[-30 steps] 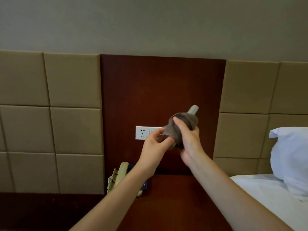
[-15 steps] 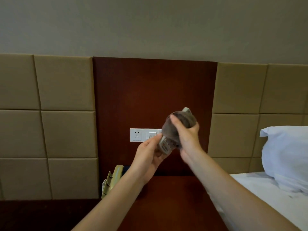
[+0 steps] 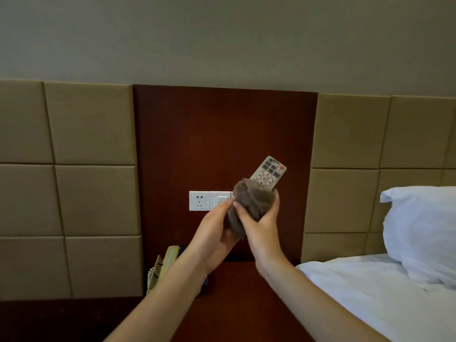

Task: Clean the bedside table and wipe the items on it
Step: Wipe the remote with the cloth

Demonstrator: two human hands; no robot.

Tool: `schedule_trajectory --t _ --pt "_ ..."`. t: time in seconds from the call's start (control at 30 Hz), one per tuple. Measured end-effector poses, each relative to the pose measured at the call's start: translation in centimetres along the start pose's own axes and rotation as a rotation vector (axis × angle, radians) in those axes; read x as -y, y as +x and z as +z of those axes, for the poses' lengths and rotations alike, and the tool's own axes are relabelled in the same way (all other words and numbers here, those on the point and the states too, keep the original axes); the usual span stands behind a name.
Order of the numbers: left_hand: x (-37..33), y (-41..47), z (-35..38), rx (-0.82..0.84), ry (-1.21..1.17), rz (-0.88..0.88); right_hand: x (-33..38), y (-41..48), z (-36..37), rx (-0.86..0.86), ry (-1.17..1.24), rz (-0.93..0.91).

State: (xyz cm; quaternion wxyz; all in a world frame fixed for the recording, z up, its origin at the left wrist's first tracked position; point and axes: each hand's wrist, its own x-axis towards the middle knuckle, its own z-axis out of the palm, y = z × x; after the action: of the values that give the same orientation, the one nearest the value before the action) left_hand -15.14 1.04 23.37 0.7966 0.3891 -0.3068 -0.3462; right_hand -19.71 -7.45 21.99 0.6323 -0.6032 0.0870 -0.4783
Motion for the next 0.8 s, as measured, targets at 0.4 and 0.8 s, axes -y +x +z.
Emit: schedule_trajectory --t 0.4,0.8 --pt "0.6 -0.8 -0.3 -0.003 -0.061 0.04 5.7 9.9 -2.7 -0.216 0.087 0.056" --pt "1.3 -0.5 -1.0 -0.025 -0.102 0.047 1.8 2.3 -0.8 -0.049 0.142 0.145"
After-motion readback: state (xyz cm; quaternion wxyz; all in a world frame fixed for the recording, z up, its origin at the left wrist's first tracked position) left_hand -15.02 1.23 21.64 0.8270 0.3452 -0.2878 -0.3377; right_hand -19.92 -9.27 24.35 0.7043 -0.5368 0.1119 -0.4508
